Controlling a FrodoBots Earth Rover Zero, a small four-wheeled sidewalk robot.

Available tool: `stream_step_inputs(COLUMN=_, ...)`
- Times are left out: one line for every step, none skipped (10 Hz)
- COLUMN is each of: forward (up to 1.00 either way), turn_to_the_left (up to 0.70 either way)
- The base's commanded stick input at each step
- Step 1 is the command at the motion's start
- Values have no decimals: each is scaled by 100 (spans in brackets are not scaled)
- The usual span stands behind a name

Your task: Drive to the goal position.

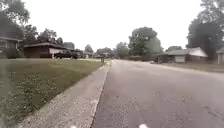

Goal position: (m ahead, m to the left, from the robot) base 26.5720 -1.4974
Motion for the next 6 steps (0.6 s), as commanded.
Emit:
stream_step_inputs(forward=70, turn_to_the_left=0)
stream_step_inputs(forward=70, turn_to_the_left=-35)
stream_step_inputs(forward=70, turn_to_the_left=-35)
stream_step_inputs(forward=70, turn_to_the_left=-35)
stream_step_inputs(forward=70, turn_to_the_left=-35)
stream_step_inputs(forward=70, turn_to_the_left=-35)
